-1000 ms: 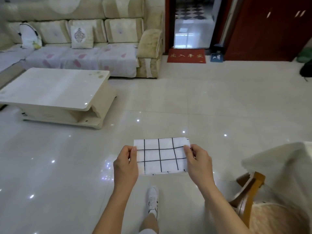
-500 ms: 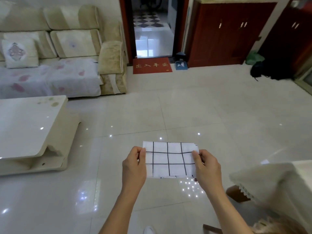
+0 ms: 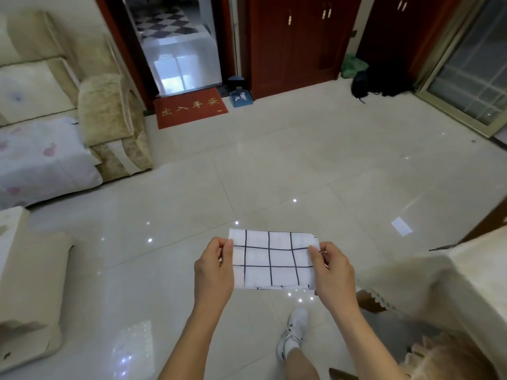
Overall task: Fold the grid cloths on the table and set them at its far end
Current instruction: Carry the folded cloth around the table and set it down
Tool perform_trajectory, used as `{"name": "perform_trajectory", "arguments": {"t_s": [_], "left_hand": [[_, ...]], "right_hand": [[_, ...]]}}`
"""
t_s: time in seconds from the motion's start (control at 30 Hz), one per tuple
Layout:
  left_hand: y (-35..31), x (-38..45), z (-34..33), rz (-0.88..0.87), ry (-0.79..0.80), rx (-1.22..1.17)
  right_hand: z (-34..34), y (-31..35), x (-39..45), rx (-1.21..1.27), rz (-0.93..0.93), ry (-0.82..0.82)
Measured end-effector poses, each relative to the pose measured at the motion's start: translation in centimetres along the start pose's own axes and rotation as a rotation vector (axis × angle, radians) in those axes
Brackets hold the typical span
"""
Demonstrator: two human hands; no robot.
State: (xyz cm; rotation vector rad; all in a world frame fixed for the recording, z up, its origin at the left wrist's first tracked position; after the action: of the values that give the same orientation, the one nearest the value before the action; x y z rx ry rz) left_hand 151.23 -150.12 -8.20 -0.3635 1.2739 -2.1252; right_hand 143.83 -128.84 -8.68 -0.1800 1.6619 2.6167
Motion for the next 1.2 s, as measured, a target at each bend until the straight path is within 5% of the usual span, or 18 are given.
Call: {"name": "perform_trajectory", "arguments": {"t_s": [0.57, 1.2], "left_hand": [[-16.6, 16.7, -21.0, -0.090, 0.053, 0.022], [-30.6, 30.1, -47.7, -0.267, 0.443, 0.018]], "right_hand": [[11.7, -0.2, 27.6, 0.160, -0.045, -0.095], [26.2, -6.0, 47.1, 0.150, -0.187, -0.469]]}}
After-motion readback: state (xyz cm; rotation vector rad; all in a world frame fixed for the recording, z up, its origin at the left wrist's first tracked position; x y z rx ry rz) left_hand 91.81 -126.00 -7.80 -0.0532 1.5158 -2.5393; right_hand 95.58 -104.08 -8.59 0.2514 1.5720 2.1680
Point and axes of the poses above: each hand's wrist, its own x-axis towards the middle knuckle, its own z-axis out of the back of the hand, y = z × x, the point moved 2 cm from there along x, towards the middle knuckle, and after that the axes turned 3 degrees about x, right-handed, at the moved point
